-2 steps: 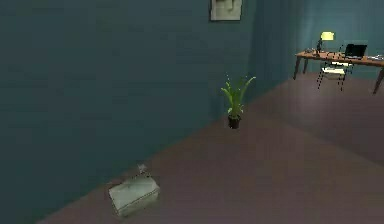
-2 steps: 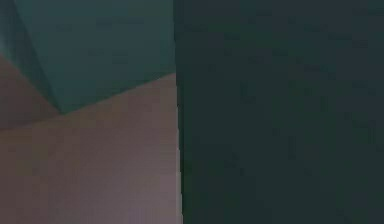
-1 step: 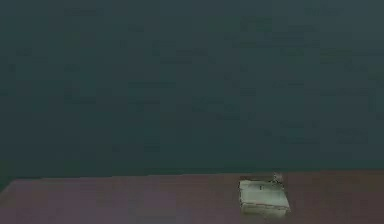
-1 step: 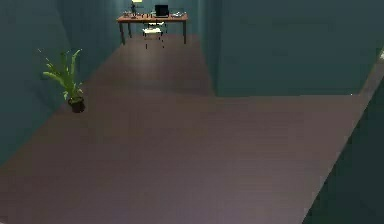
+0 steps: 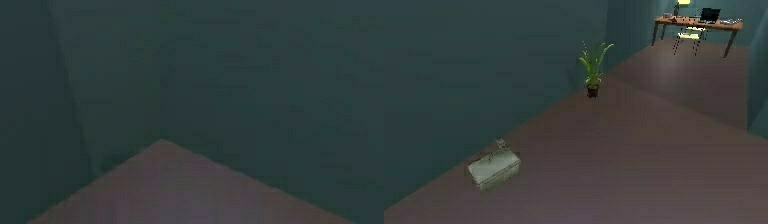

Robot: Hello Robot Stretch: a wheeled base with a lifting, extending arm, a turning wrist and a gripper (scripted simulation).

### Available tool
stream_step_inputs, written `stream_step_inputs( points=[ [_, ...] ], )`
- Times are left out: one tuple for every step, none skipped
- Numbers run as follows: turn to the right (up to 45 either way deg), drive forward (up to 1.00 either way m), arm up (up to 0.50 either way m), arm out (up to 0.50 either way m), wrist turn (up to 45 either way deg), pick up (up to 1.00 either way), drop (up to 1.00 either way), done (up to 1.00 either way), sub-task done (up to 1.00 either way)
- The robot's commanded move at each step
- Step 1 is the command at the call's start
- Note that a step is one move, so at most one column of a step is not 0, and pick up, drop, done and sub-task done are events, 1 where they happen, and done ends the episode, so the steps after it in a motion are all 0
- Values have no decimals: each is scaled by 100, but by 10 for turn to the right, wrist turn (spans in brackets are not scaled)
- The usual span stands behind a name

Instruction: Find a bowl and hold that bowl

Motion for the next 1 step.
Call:
stream_step_inputs(
  points=[
    [0, 75, 0, 0, 0, 0, 0, 0, 0]
  ],
)
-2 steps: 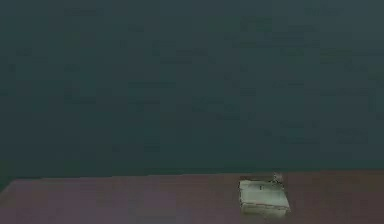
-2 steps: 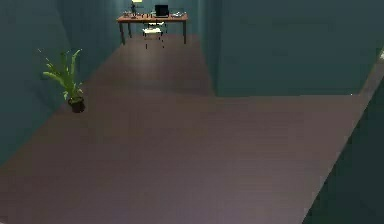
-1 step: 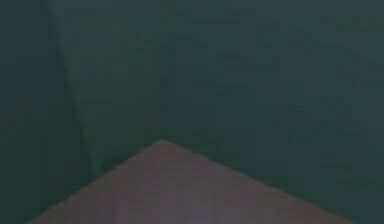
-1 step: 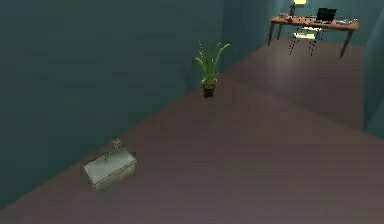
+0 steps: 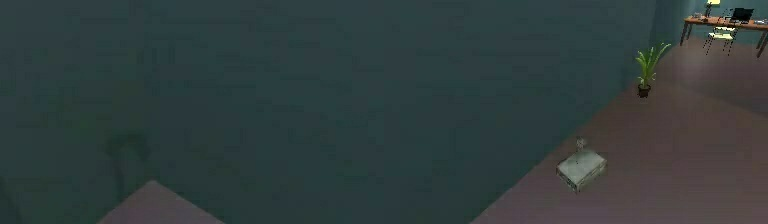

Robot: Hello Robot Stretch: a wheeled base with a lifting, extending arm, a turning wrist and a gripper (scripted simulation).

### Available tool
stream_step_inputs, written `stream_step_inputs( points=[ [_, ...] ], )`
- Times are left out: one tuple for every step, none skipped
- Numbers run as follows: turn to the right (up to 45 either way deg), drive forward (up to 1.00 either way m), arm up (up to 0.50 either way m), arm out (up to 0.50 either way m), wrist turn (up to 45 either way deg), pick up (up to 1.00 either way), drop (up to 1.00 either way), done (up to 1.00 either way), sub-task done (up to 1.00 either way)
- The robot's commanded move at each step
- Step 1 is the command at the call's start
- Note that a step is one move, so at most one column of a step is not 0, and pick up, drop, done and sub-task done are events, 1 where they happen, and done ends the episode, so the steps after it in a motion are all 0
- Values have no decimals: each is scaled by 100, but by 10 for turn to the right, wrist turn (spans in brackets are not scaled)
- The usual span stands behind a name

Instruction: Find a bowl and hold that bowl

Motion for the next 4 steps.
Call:
stream_step_inputs(
  points=[
    [-450, 0, 0, 0, 0, 0, 0, 0, 0],
    [-150, 0, 0, 0, 0, 0, 0, 0, 0],
    [0, 50, 0, 0, 0, 0, 0, 0, 0],
    [-450, 0, 0, 0, 0, 0, 0, 0, 0]
  ],
)
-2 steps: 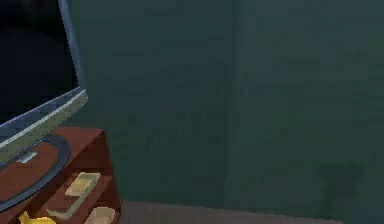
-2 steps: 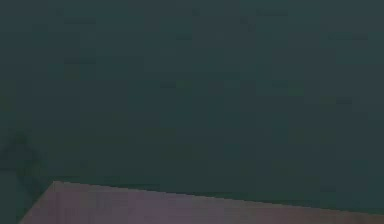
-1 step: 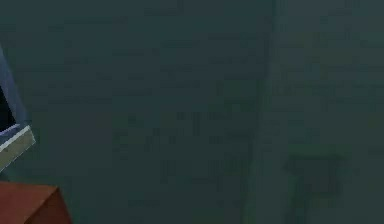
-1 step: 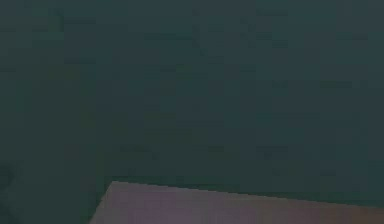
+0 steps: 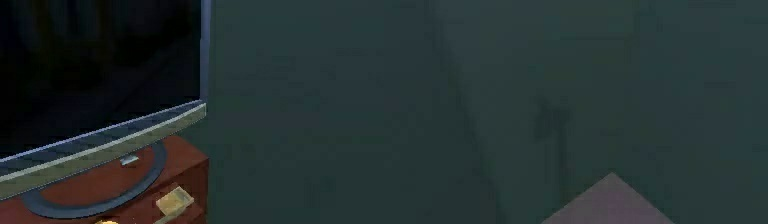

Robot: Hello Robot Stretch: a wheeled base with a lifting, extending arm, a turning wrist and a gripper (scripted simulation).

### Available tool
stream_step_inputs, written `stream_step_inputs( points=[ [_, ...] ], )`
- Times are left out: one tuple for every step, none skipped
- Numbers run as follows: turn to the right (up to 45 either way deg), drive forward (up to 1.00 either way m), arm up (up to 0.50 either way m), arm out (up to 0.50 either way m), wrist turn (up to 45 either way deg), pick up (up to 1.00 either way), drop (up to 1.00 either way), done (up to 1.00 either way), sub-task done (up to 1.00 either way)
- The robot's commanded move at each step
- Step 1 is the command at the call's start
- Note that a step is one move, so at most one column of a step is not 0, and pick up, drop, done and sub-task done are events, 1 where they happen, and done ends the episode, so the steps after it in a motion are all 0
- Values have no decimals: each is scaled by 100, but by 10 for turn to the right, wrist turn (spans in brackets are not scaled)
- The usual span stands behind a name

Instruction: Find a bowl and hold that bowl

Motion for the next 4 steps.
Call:
stream_step_inputs(
  points=[
    [-450, 0, 0, 0, 0, 0, 0, 0, 0],
    [-450, 0, 0, 0, 0, 0, 0, 0, 0],
    [0, 0, 16, 0, 0, 0, 0, 0, 0],
    [0, 0, 0, 48, 0, 0, 0, 0, 0]
  ],
)
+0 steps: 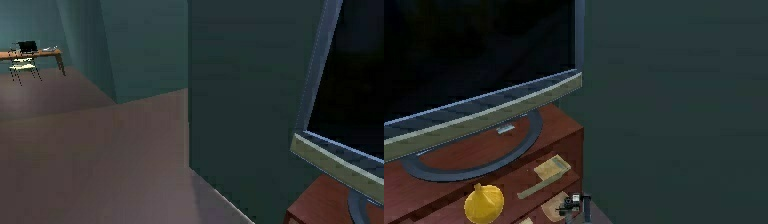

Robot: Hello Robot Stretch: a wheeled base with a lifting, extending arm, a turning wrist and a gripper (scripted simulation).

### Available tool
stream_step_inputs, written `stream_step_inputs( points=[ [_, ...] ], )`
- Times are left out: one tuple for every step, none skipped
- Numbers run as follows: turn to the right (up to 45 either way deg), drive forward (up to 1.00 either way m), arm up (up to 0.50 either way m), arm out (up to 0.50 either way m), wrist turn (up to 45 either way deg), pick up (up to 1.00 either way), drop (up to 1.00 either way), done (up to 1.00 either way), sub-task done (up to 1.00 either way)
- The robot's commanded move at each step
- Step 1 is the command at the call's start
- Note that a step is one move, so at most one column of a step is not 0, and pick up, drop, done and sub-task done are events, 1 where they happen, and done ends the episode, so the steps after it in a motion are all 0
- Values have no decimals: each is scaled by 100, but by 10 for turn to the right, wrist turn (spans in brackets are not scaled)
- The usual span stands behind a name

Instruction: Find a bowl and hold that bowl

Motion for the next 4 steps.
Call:
stream_step_inputs(
  points=[
    [0, 0, 0, 0, 450, 0, 0, 0, 0],
    [0, 0, 0, 0, 450, 0, 0, 0, 0],
    [0, 0, 0, 0, 450, 0, 0, 0, 0],
    [0, 0, 0, 0, 60, 0, 0, 0, 0]
  ],
)
